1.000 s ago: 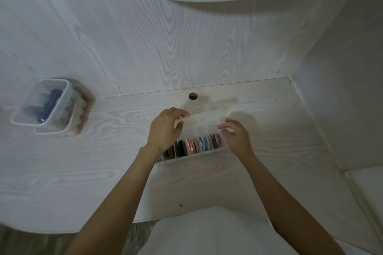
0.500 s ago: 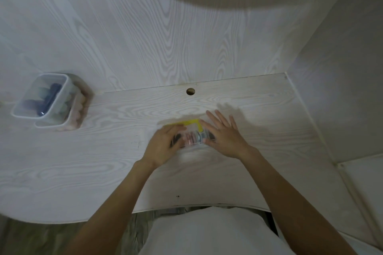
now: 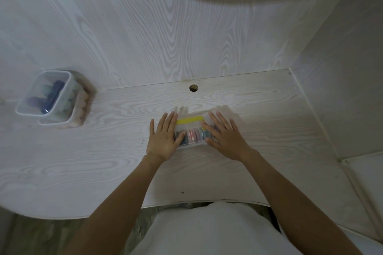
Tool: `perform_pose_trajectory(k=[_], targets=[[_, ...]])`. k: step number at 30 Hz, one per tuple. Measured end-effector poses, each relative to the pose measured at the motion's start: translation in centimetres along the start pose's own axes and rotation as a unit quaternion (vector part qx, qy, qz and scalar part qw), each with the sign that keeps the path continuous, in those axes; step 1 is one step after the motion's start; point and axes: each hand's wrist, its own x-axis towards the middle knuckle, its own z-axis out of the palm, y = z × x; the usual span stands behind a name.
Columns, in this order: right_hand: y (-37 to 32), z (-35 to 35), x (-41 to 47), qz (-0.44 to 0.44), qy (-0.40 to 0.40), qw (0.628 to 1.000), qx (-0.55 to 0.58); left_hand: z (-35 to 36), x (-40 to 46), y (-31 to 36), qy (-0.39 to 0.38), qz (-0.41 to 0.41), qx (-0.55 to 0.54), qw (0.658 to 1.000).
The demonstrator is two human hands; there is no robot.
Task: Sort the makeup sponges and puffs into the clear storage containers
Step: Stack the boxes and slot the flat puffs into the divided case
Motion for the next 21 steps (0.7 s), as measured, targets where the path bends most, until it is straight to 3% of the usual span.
perform_pose_trajectory(k=[2,4,6,8,10,13,15,18,21], targets=[[-0.2,0.1,0.0,0.005,0.014,0.999,0.047,-0.2,0.5,-0.4,-0.002,0.016,-0.018,1.000],[-0.7,0.3,0.0,0.029,0.059,0.988,0.138,-1.5,0.9,-0.8,0.029,0.014,-0.163,0.986],[-1.2,0.3,-0.3,0.073,0.137,0.962,0.225,-3.4,0.8,-1.6,0.127,-0.046,-0.336,0.932],[-1.6,0.5,-0.5,0.130,0.183,0.921,0.317,-4.8,-0.1,-2.6,0.216,-0.138,-0.386,0.886],[-2.0,0.6,-0.8,0.183,0.176,0.870,0.423,-5.2,-0.8,-3.8,0.165,-0.256,-0.424,0.853],[-2.1,0.8,-0.8,0.224,0.177,0.829,0.482,-4.8,-1.1,-4.5,-0.011,-0.377,-0.508,0.775],[-1.8,0.9,-1.0,0.241,0.193,0.814,0.493,-4.7,-1.0,-3.5,-0.058,-0.354,-0.530,0.769],[-0.4,0.4,-2.1,0.280,0.242,0.796,0.478,-4.8,-0.1,-0.9,-0.026,-0.291,-0.559,0.776],[2.4,-0.3,-3.8,0.316,0.314,0.772,0.454,-4.9,2.4,1.8,-0.067,-0.230,-0.578,0.780]])
